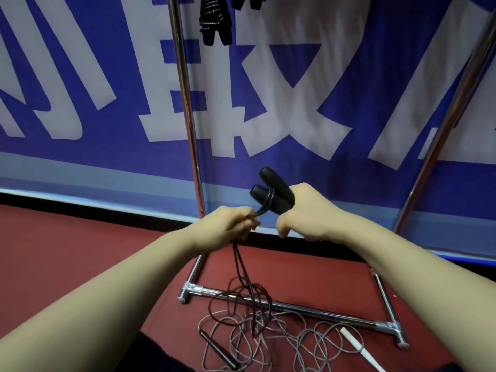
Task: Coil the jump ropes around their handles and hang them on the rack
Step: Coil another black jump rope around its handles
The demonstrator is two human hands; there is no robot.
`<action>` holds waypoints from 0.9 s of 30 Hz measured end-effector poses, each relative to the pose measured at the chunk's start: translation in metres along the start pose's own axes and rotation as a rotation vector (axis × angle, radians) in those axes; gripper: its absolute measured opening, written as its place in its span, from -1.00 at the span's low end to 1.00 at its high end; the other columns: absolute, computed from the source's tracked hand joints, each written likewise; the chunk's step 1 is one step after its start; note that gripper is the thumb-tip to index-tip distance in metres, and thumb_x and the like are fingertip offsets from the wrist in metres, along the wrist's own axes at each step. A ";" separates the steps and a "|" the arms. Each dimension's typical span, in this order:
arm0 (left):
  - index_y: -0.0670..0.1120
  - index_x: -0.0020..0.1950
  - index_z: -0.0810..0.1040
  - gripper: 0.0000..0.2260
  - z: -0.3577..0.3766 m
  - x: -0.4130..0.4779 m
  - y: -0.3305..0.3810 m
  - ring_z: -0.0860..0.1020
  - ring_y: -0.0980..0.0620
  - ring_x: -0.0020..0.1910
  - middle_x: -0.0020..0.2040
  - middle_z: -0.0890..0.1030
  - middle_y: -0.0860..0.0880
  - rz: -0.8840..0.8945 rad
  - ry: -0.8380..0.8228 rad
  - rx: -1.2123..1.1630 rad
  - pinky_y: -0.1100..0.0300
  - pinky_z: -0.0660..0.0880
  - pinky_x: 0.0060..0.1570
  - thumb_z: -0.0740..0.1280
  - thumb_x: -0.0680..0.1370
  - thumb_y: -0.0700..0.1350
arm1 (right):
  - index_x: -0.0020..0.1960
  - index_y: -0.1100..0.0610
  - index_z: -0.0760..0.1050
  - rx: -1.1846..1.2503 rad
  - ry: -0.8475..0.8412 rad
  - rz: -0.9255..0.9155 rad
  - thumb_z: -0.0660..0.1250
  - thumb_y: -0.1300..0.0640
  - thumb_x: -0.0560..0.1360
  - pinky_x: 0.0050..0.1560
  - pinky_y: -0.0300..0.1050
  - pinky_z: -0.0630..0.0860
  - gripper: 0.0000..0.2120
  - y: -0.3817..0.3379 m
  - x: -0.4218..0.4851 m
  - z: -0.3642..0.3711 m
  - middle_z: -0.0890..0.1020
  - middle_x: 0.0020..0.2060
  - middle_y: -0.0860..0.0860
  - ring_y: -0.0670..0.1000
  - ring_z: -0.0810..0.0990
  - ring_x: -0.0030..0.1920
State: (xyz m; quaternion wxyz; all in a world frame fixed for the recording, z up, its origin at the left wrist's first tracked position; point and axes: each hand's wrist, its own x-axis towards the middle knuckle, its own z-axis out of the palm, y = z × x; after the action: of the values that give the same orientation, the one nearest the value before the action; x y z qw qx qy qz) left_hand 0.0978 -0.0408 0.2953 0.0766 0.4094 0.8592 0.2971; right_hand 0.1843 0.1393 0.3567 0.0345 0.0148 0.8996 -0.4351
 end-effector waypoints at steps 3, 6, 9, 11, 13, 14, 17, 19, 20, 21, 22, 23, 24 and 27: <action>-0.08 0.12 0.40 -0.89 0.004 0.003 -0.001 0.35 0.12 -0.35 -0.29 0.38 0.09 0.023 -0.001 0.165 0.18 0.31 -0.25 0.10 0.69 -0.12 | -0.31 0.13 0.23 -0.006 -0.023 0.025 0.39 0.40 0.29 -0.53 -0.25 0.19 -0.65 0.004 0.001 0.004 0.31 -0.59 -0.07 -0.05 0.22 -0.62; -0.06 0.42 0.28 -0.67 0.007 0.005 0.002 0.35 0.07 -0.27 -0.11 0.33 0.09 0.073 0.043 0.176 0.14 0.34 -0.17 0.06 0.66 -0.24 | -0.31 0.14 0.24 0.047 0.016 0.050 0.40 0.39 0.30 -0.54 -0.29 0.17 -0.66 0.008 0.004 -0.004 0.28 -0.60 -0.05 0.00 0.21 -0.61; -0.13 0.52 0.24 -0.54 0.005 0.006 0.003 0.48 -0.01 0.00 0.29 0.27 -0.04 0.174 0.166 0.193 0.16 0.47 -0.01 0.09 0.62 -0.33 | -0.37 0.14 0.23 0.214 0.083 0.067 0.38 0.39 0.29 -0.47 -0.17 0.18 -0.66 0.012 0.007 -0.010 0.26 -0.58 0.07 0.02 0.19 -0.58; -0.16 0.51 0.28 -0.53 0.004 0.007 0.002 0.48 0.07 0.04 0.36 0.26 -0.07 0.225 0.228 0.187 0.20 0.48 0.01 0.08 0.59 -0.35 | -0.38 0.14 0.21 0.332 0.123 0.087 0.34 0.43 0.30 -0.47 -0.18 0.16 -0.65 0.015 0.011 -0.011 0.23 -0.61 0.06 0.01 0.15 -0.59; -0.16 0.47 0.31 -0.57 0.006 0.007 0.005 0.47 0.07 0.01 0.30 0.32 -0.06 0.219 0.263 0.157 0.11 0.48 0.07 0.05 0.60 -0.32 | -0.39 0.13 0.19 0.432 0.147 0.116 0.31 0.45 0.30 -0.48 -0.23 0.14 -0.64 0.017 0.015 -0.010 0.20 -0.60 0.04 0.00 0.12 -0.59; -0.14 0.46 0.33 -0.61 0.007 0.006 0.008 0.47 0.03 0.01 0.23 0.36 -0.05 0.191 0.263 0.136 0.04 0.46 0.11 0.05 0.63 -0.27 | -0.40 0.13 0.19 0.473 0.153 0.130 0.30 0.45 0.30 -0.48 -0.23 0.13 -0.64 0.018 0.017 -0.009 0.19 -0.59 0.04 -0.01 0.12 -0.59; -0.04 0.31 0.48 -0.64 0.003 0.005 0.025 0.50 0.04 -0.03 0.02 0.51 0.01 0.027 0.249 -0.024 0.00 0.45 0.12 0.09 0.65 0.12 | -0.43 0.12 0.21 0.550 0.163 0.179 0.30 0.43 0.28 -0.49 -0.25 0.14 -0.67 0.020 0.022 -0.011 0.20 -0.55 0.03 -0.01 0.13 -0.57; -0.01 0.18 0.58 -0.50 -0.002 0.004 0.037 0.44 0.20 -0.25 -0.26 0.47 0.09 -0.075 0.225 -0.308 0.17 0.41 -0.01 0.06 0.60 0.32 | -0.42 0.12 0.21 0.580 0.160 0.198 0.29 0.42 0.28 -0.51 -0.26 0.15 -0.68 0.021 0.024 -0.011 0.20 -0.55 0.03 -0.01 0.13 -0.57; 0.00 0.12 0.61 -0.50 -0.004 0.004 0.039 0.38 0.20 -0.34 -0.36 0.41 0.10 -0.106 0.211 -0.414 0.22 0.35 -0.11 0.04 0.61 0.29 | -0.41 0.12 0.20 0.591 0.152 0.202 0.28 0.42 0.28 -0.52 -0.26 0.14 -0.68 0.022 0.025 -0.011 0.19 -0.55 0.03 -0.01 0.13 -0.58; -0.01 0.06 0.63 -0.54 -0.005 0.003 0.039 0.37 0.23 -0.37 -0.40 0.41 0.14 -0.115 0.199 -0.435 0.26 0.31 -0.15 0.05 0.63 0.23 | -0.41 0.11 0.19 0.596 0.139 0.204 0.28 0.42 0.27 -0.53 -0.26 0.14 -0.68 0.023 0.025 -0.011 0.19 -0.55 0.03 -0.01 0.13 -0.58; -0.03 0.01 0.63 -0.58 -0.006 0.002 0.038 0.41 0.29 -0.36 -0.41 0.46 0.22 -0.120 0.186 -0.427 0.31 0.30 -0.17 0.07 0.64 0.17 | -0.42 0.11 0.19 0.593 0.121 0.200 0.27 0.42 0.27 -0.53 -0.27 0.14 -0.67 0.023 0.025 -0.011 0.19 -0.55 0.03 -0.01 0.12 -0.58; -0.06 -0.04 0.63 -0.62 -0.007 0.001 0.036 0.44 0.36 -0.35 -0.40 0.49 0.31 -0.116 0.179 -0.401 0.37 0.31 -0.19 0.11 0.65 0.12 | -0.43 0.11 0.19 0.583 0.099 0.192 0.27 0.43 0.26 -0.52 -0.27 0.13 -0.67 0.024 0.025 -0.011 0.19 -0.54 0.03 -0.01 0.12 -0.58; -0.08 -0.07 0.61 -0.66 -0.008 0.001 0.033 0.43 0.38 -0.36 -0.41 0.49 0.33 -0.109 0.176 -0.386 0.40 0.32 -0.23 0.14 0.66 0.07 | -0.46 0.11 0.19 0.571 0.072 0.180 0.26 0.43 0.26 -0.52 -0.28 0.13 -0.67 0.024 0.024 -0.010 0.18 -0.54 0.03 -0.01 0.12 -0.57; -0.04 -0.13 0.57 -0.78 -0.012 0.001 0.021 0.37 0.21 -0.38 -0.39 0.44 0.14 -0.006 0.176 -0.258 0.37 0.32 -0.29 0.22 0.65 -0.04 | -0.46 0.11 0.16 0.546 -0.046 0.125 0.24 0.44 0.22 -0.51 -0.30 0.13 -0.67 0.023 0.019 -0.008 0.18 -0.55 0.03 -0.03 0.11 -0.61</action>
State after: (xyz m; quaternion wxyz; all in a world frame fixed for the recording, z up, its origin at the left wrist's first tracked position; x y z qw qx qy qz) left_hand 0.1064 -0.0348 0.3169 0.0540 0.3658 0.8185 0.4396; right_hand 0.1658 0.1597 0.3426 0.0766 0.0691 0.7454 -0.6586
